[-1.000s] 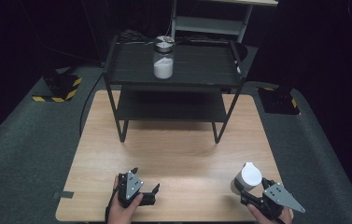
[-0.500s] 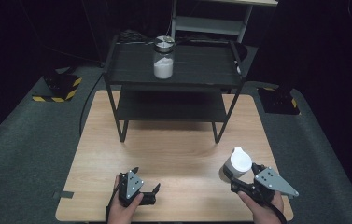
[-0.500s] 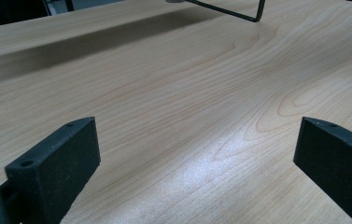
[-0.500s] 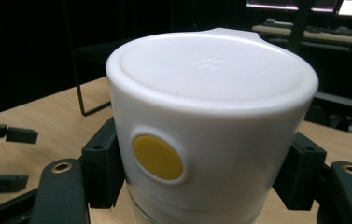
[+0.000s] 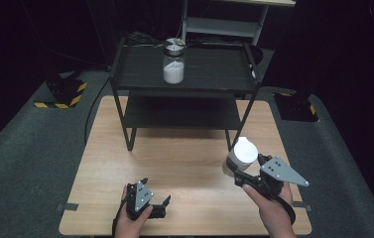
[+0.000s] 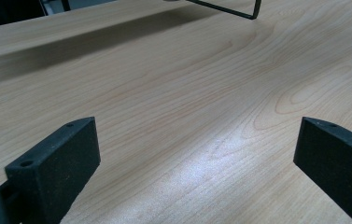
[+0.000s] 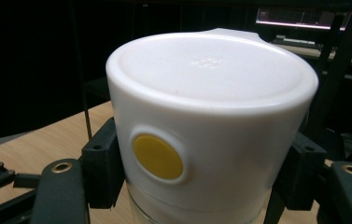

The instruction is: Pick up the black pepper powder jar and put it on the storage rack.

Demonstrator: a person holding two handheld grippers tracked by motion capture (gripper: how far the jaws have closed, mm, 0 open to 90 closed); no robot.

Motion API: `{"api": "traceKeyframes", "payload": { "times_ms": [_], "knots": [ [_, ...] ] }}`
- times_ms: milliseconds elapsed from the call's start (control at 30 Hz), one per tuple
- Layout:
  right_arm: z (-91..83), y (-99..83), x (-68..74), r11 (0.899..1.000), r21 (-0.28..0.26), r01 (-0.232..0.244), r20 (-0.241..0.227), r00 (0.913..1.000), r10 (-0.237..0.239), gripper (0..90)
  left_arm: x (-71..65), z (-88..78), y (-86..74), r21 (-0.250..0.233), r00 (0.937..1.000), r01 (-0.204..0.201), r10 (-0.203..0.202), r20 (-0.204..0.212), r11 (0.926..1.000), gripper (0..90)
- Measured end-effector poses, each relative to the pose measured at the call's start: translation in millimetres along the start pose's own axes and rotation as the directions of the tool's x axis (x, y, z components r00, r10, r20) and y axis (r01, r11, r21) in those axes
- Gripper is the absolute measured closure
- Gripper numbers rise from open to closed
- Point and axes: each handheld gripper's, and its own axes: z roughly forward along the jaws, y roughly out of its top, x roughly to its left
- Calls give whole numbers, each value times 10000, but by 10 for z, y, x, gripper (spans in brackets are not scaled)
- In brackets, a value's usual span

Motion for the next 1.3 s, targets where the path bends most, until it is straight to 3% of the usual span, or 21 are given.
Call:
{"api": "traceKeyframes", "payload": {
  "times_ms": [500,667,1300],
  "knots": [
    [206,454,-41,9990,-454,51,204,9998,-41,310,14,0,-5,-32,10000,93,-93,12,10000,6],
    [261,622,-30,9984,-507,252,300,9993,-237,310,14,3,-2,-18,10000,76,-76,33,10000,6],
    [509,1128,17,9954,-897,333,608,9978,-279,310,30,-7,-19,-99,9997,203,-202,118,9997,6]
  ]
}}
